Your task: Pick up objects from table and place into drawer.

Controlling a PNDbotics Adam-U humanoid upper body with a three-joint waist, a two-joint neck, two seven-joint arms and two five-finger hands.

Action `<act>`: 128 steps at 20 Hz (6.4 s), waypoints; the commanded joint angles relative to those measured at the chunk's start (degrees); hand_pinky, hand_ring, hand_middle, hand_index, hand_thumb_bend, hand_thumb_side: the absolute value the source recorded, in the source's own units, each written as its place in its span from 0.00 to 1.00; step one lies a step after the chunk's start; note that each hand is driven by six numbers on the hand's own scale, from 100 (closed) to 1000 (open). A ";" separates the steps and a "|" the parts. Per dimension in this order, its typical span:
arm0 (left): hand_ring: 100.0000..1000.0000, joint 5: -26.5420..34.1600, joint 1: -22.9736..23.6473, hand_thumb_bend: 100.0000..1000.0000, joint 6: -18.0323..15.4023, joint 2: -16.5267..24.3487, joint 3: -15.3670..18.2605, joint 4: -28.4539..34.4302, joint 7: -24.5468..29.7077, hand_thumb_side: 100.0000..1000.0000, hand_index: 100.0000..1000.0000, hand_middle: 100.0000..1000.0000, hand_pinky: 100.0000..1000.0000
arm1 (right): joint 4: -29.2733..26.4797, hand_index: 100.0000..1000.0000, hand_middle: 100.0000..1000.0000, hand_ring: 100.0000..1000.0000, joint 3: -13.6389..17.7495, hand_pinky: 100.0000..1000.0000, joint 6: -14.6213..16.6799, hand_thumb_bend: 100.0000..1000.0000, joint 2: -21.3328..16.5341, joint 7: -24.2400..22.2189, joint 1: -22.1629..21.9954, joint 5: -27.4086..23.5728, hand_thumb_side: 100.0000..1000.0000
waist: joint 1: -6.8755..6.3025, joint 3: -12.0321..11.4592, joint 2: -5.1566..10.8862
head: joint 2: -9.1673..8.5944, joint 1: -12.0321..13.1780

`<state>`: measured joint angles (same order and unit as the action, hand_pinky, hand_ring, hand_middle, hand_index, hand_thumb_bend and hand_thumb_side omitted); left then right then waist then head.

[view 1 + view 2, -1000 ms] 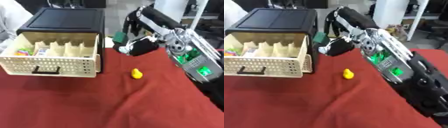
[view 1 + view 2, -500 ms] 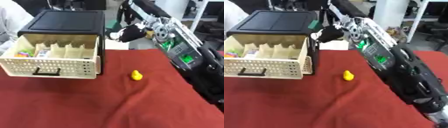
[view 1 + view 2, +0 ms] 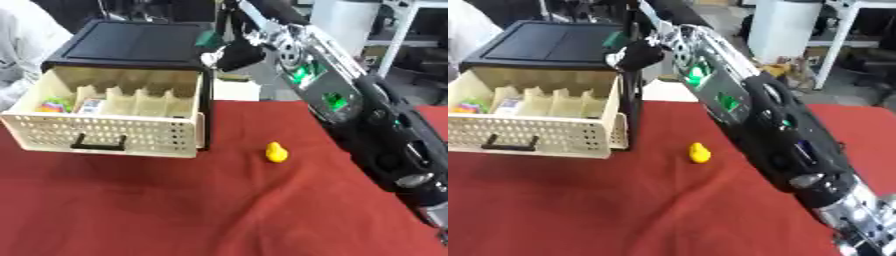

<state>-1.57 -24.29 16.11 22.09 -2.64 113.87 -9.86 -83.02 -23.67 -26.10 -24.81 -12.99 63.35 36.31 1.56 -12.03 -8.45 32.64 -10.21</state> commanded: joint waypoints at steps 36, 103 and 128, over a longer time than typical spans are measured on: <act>0.00 0.61 -1.82 0.03 0.12 -0.40 -0.01 0.72 0.58 1.00 0.64 0.00 0.00 | 9.64 0.43 0.19 0.55 1.72 0.56 2.27 0.38 13.00 3.95 4.34 5.64 0.21 | -0.11 -2.86 1.15 | -1.10 -3.13; 0.00 -2.93 -3.06 0.00 -1.30 2.12 -0.41 0.72 0.33 1.00 0.66 0.00 0.00 | -31.56 0.59 0.37 0.62 19.45 0.57 -5.54 0.00 -13.76 28.84 -19.06 -21.02 0.50 | -2.96 2.31 1.09 | 0.26 1.94; 0.39 -14.08 -10.46 0.00 -17.24 21.32 -8.73 0.72 25.73 1.00 0.82 0.52 0.62 | -31.57 0.79 0.57 0.72 27.18 0.64 26.48 0.03 -15.44 43.35 -39.55 -31.14 0.70 | -5.02 4.90 0.27 | 0.34 5.53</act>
<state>-15.67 -33.85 -0.54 40.75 -11.49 113.90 14.59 -113.63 2.57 -1.24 -38.55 30.58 23.35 5.82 -3.48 -7.15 -8.86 32.70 -5.08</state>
